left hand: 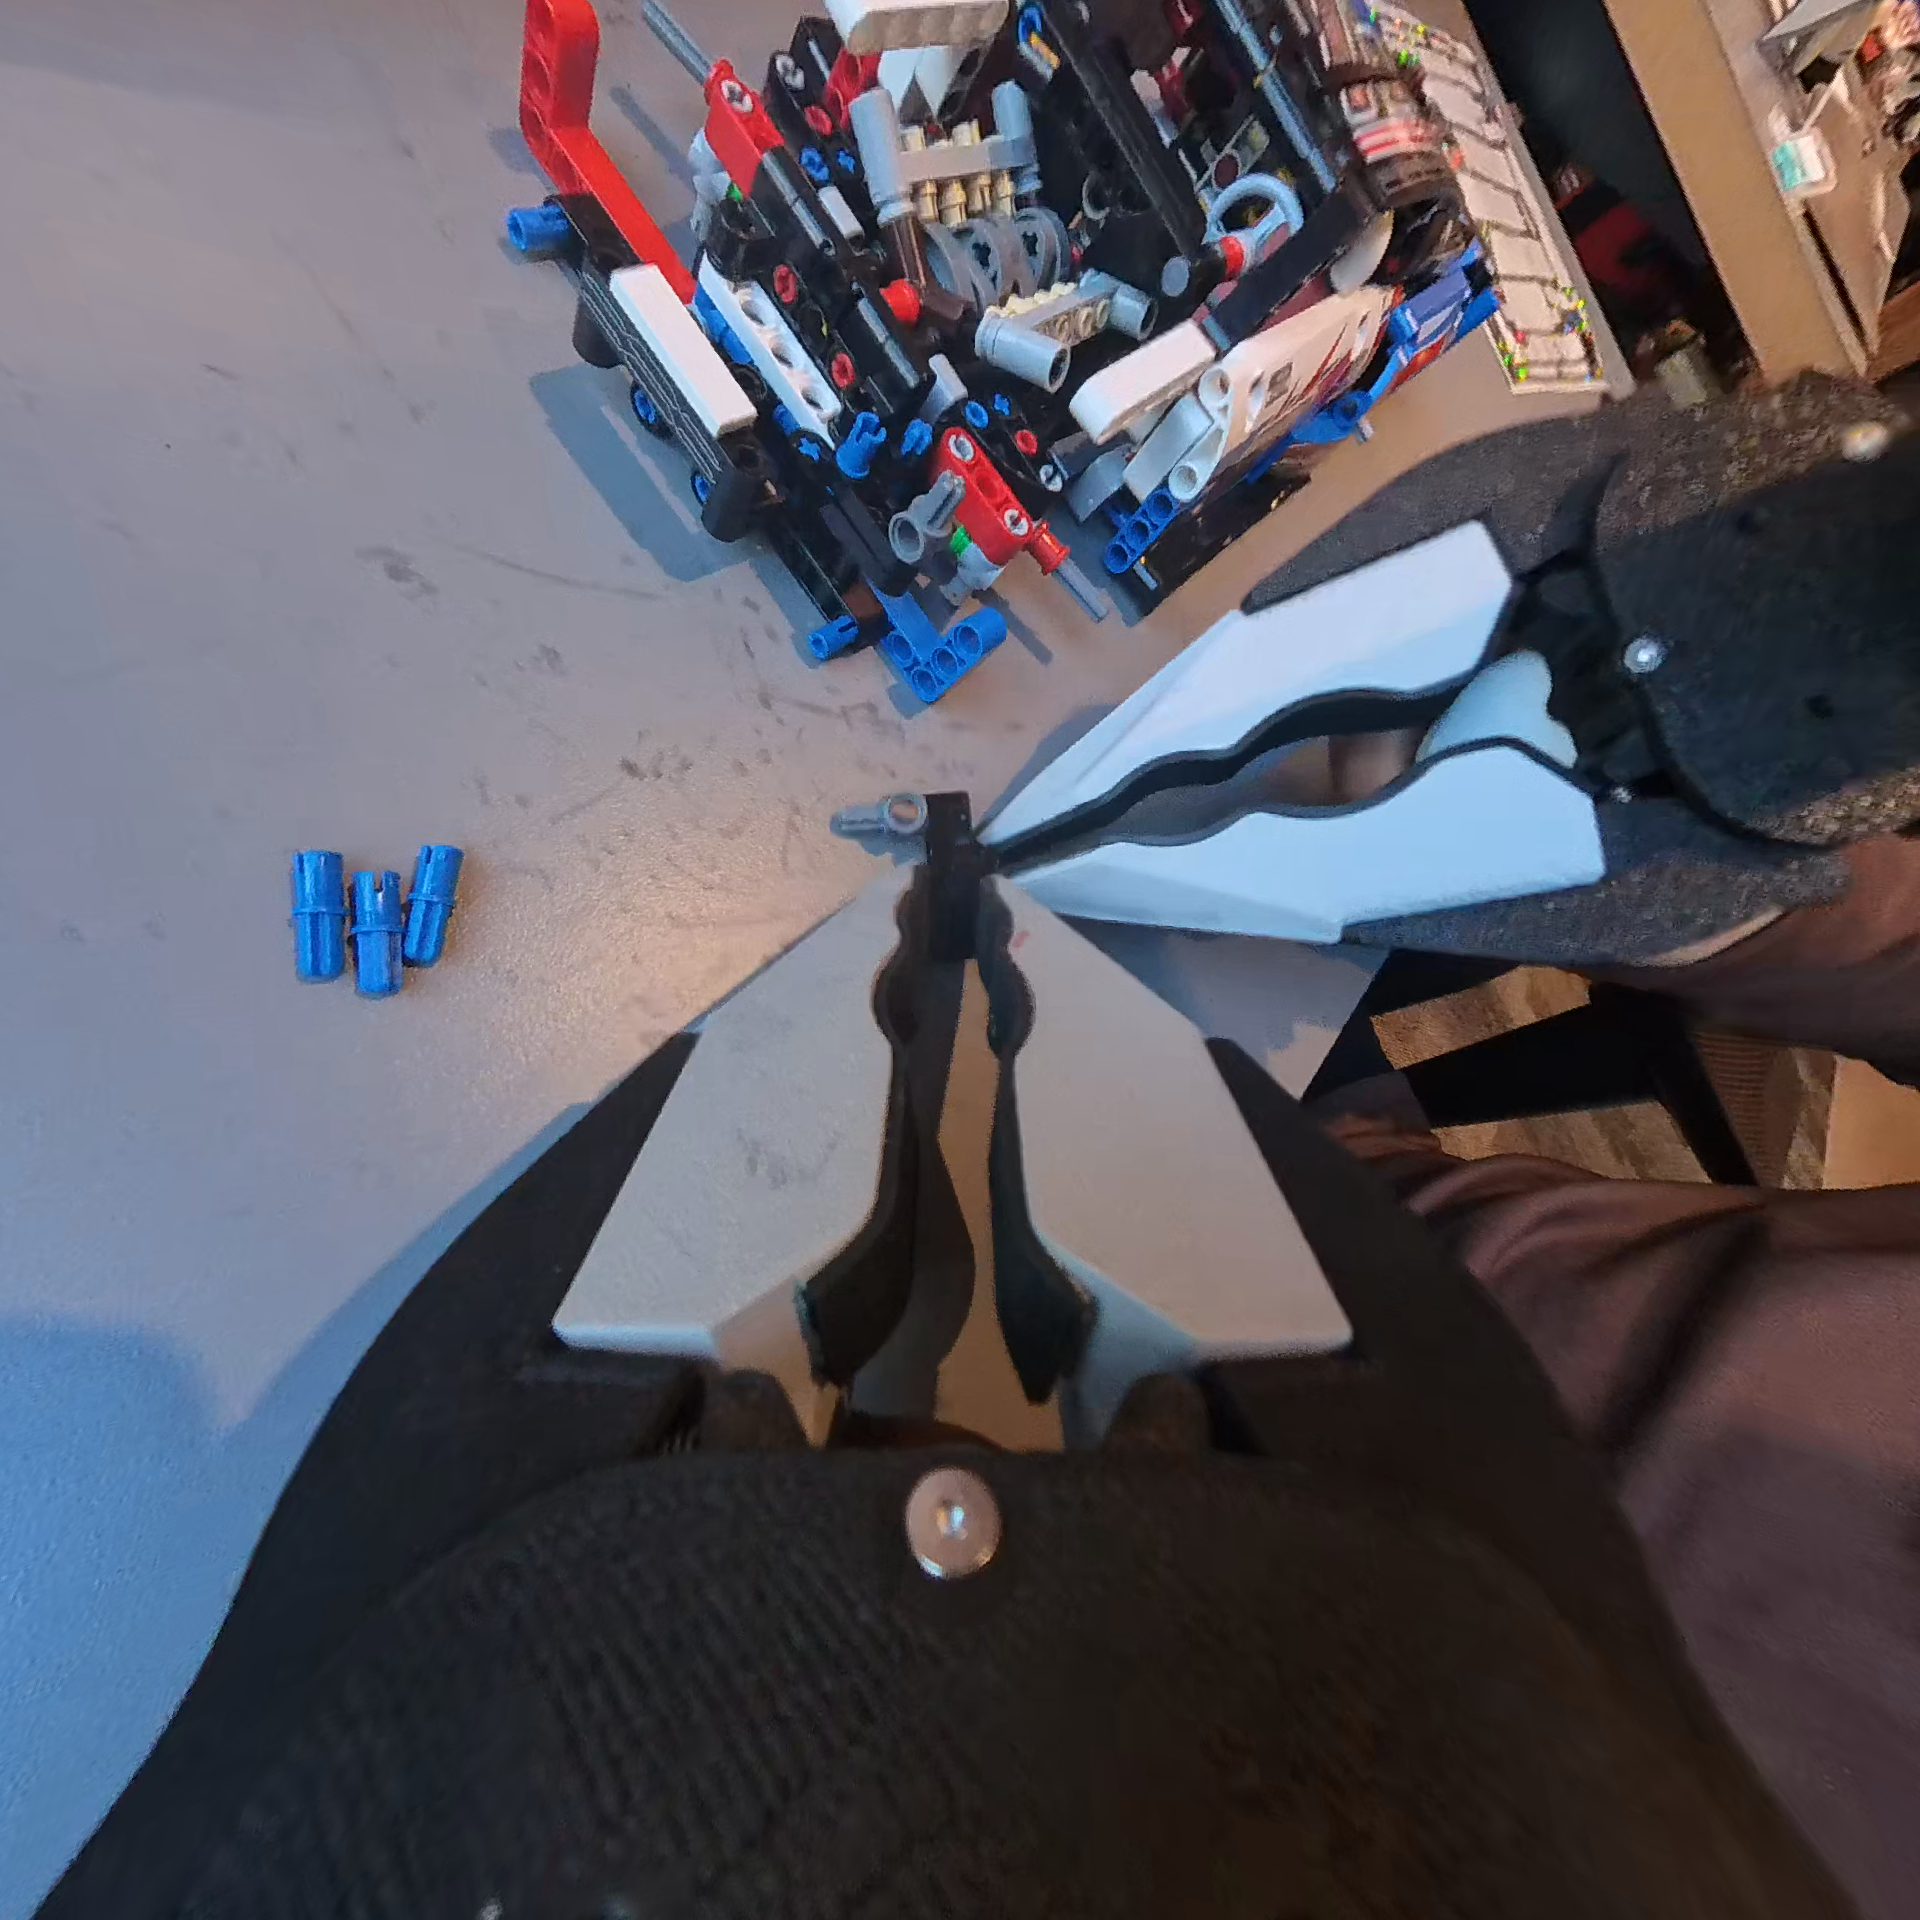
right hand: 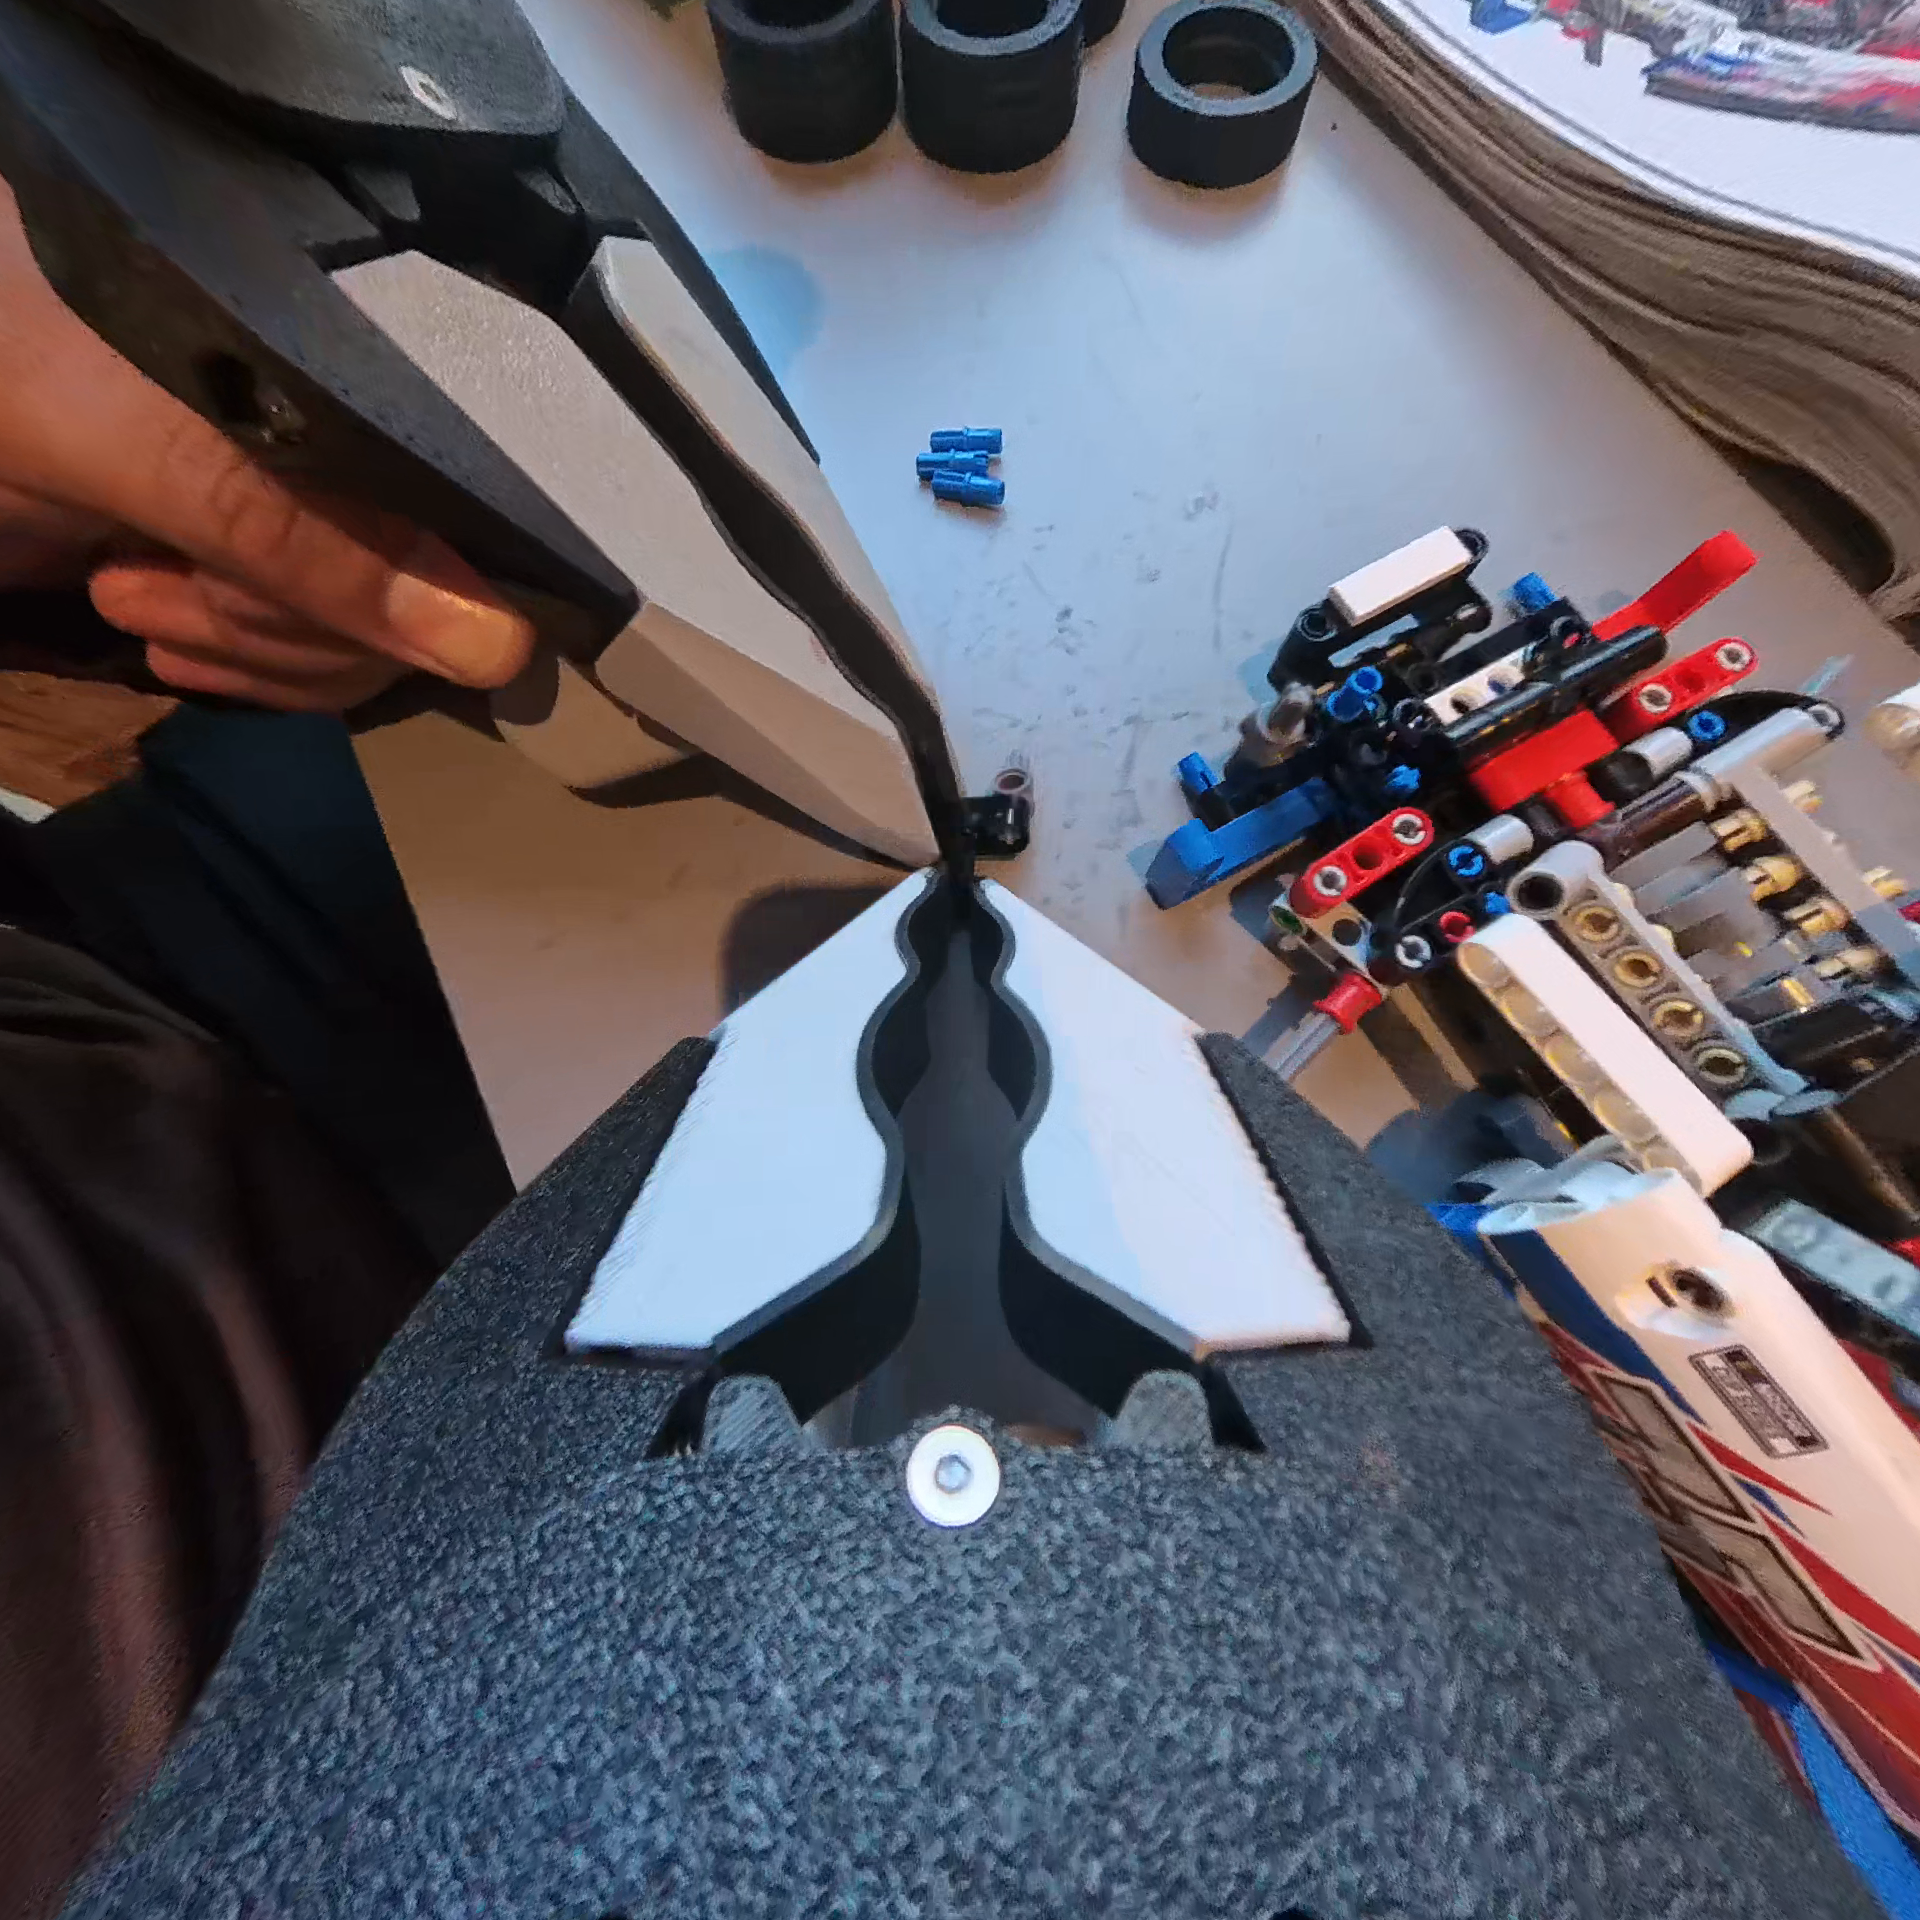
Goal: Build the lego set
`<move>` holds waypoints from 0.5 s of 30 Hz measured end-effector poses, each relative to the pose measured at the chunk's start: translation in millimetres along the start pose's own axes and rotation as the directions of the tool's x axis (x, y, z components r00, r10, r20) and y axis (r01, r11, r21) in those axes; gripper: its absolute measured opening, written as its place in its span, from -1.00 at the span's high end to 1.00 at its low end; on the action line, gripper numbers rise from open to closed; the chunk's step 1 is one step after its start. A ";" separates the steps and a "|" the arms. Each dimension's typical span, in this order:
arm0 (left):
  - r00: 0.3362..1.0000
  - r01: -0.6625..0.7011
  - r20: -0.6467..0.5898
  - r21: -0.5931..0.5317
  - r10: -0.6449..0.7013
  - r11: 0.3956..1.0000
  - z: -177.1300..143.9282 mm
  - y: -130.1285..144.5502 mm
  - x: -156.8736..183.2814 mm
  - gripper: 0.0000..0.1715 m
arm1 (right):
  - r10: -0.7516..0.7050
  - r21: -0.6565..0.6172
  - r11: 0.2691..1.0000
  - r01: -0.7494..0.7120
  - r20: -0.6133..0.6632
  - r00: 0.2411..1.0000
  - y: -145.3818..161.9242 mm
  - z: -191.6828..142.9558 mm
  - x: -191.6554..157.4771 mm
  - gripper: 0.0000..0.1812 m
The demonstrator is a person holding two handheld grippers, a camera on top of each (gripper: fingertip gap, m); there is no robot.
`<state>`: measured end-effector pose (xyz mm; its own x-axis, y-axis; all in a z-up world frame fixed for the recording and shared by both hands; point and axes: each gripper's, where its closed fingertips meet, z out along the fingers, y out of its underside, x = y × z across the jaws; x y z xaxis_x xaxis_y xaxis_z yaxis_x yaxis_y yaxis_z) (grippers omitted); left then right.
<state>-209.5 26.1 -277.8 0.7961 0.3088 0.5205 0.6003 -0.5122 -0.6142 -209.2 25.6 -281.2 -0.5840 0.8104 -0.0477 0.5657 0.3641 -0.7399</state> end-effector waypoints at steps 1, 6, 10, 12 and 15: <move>1.000 -0.006 0.004 0.003 0.006 1.000 -0.2 -0.2 -0.3 0.93 | -0.009 0.001 1.000 0.009 -0.009 1.000 -0.4 0.1 0.3 0.99; 0.981 -0.160 0.110 0.002 0.159 0.987 -0.3 -1.0 -3.3 0.93 | 0.086 -0.007 0.996 -0.086 0.070 0.994 -0.1 0.5 0.8 0.98; 0.948 -0.279 0.148 -0.029 0.280 0.960 -1.2 0.5 -2.7 0.93 | 0.268 -0.071 0.964 -0.258 0.266 0.926 1.6 -2.9 -3.7 0.97; 0.910 -0.374 0.172 -0.060 0.379 0.926 -1.4 2.6 -0.8 0.94 | 0.350 -0.135 0.937 -0.323 0.354 0.867 3.1 -6.2 -7.6 0.96; 0.865 -0.459 0.184 -0.084 0.467 0.884 -1.5 5.2 2.4 0.93 | 0.369 -0.177 0.929 -0.325 0.372 0.852 5.7 -9.0 -10.4 0.97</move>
<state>-204.6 23.0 -278.9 0.9830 0.1751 0.0544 0.1585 -0.6623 -0.7322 -194.7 23.3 -278.9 -0.5054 0.6539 -0.5630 0.8182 0.1558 -0.5534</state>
